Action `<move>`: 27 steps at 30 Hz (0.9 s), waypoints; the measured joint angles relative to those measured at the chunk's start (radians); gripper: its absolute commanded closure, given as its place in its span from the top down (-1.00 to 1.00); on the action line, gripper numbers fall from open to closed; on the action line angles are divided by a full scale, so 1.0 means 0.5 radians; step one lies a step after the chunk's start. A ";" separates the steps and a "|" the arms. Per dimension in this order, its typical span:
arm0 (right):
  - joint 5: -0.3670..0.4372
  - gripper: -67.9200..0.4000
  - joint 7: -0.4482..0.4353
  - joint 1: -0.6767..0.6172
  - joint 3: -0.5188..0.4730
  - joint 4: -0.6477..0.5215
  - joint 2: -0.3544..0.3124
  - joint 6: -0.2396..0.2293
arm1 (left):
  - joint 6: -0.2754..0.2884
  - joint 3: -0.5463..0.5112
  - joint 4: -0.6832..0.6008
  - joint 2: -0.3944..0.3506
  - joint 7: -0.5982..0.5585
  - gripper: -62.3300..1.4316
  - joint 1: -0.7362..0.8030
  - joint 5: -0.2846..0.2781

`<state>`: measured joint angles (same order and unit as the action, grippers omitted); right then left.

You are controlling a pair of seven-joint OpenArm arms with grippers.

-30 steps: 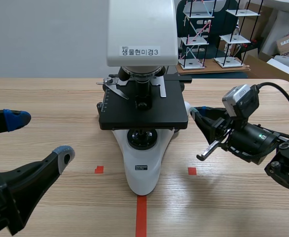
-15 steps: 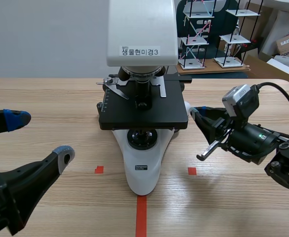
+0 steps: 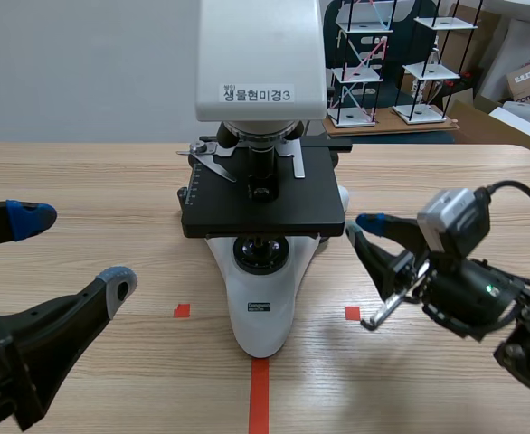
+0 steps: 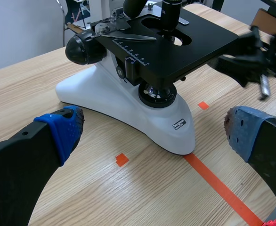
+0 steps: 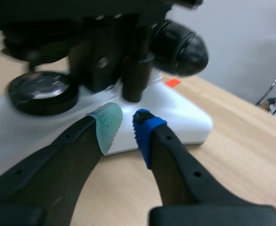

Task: Return to the home posture

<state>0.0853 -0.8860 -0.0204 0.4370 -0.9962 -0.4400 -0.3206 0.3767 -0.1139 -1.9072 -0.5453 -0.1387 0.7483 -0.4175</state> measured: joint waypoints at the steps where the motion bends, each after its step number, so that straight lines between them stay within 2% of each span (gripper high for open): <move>1: -0.007 -0.28 0.005 -0.122 -0.072 -0.099 -0.010 -0.001 | 0.000 0.000 0.000 0.000 0.000 1.00 -0.001 0.000; 5: -0.002 0.20 0.098 -0.575 -0.441 -0.537 -0.014 0.000 | 0.001 0.000 0.000 0.000 0.000 1.00 0.000 0.001; 8: 0.002 0.47 0.218 -0.864 -0.632 -0.900 -0.014 -0.002 | 0.001 0.000 0.000 0.001 0.000 1.00 0.000 0.001; 10: 0.008 0.58 0.310 -1.043 -0.716 -1.120 -0.012 -0.003 | 0.001 0.000 0.000 0.000 0.000 1.00 -0.001 0.001; 14: 0.125 0.79 0.490 -1.365 -0.859 -1.476 -0.012 -0.017 | 0.001 0.000 0.000 0.000 0.000 1.00 0.000 0.001; 17: 0.130 0.87 0.571 -1.547 -0.947 -1.675 -0.007 -0.032 | 0.001 0.000 0.000 0.000 0.000 1.00 0.000 0.001; 20: 0.129 0.87 0.662 -1.665 -1.036 -1.801 0.027 -0.047 | 0.001 0.000 0.000 0.000 0.000 1.00 0.000 0.001; 27: 0.129 0.87 0.668 -1.773 -1.111 -1.873 0.038 -0.047 | 0.001 0.000 0.000 0.000 0.000 1.00 0.000 0.001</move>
<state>0.1497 -0.5518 -0.9070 -0.1184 -1.9327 -0.4210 -0.3439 0.3771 -0.1139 -1.9072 -0.5453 -0.1387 0.7483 -0.4171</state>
